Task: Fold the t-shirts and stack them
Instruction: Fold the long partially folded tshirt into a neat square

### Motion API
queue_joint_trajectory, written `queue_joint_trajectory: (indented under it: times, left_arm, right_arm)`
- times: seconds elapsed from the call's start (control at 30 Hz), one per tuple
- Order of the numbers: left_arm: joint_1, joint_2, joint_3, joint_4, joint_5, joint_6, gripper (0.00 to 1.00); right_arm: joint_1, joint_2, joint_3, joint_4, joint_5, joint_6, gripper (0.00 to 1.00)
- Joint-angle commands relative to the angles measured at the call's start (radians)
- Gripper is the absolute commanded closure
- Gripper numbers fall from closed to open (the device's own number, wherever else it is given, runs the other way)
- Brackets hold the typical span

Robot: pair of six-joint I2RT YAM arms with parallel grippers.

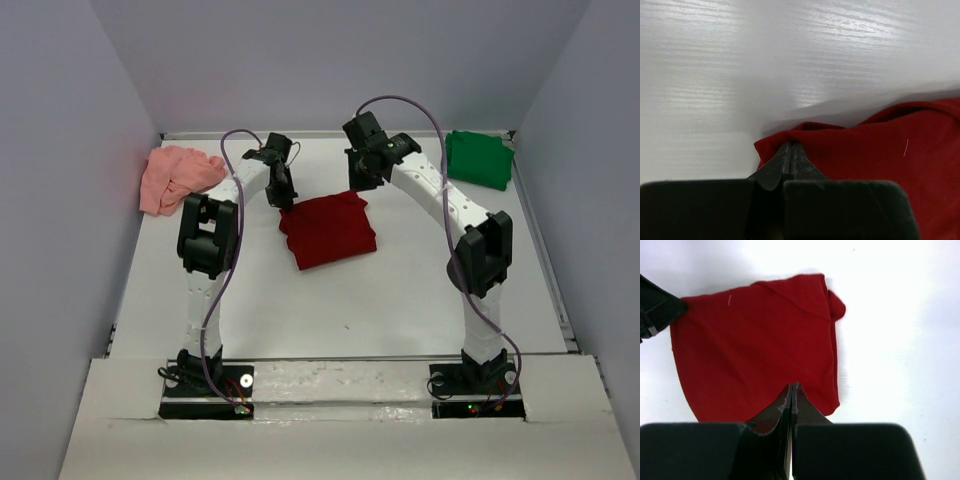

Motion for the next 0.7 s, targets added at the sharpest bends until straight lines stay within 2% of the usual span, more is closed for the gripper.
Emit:
queue_joint_trajectory:
  times: [0.0, 0.37, 0.53, 0.67]
  left_arm:
    - [-0.008, -0.096, 0.063, -0.034, -0.006, 0.014, 1.00]
    - [-0.014, -0.094, 0.075, -0.041, -0.009, 0.032, 1.00]
    - [-0.015, -0.062, 0.123, -0.061, -0.017, 0.035, 1.00]
    - [-0.015, -0.059, 0.126, -0.057, -0.002, 0.032, 1.00]
  right_arm:
    - [0.007, 0.122, 0.109, -0.061, 0.003, -0.071, 1.00]
    - [0.007, 0.328, 0.272, -0.021, 0.002, -0.109, 1.00]
    - [-0.020, 0.365, 0.347, -0.047, 0.000, -0.129, 1.00]
    - [-0.031, 0.360, 0.347, -0.041, -0.009, -0.146, 1.00]
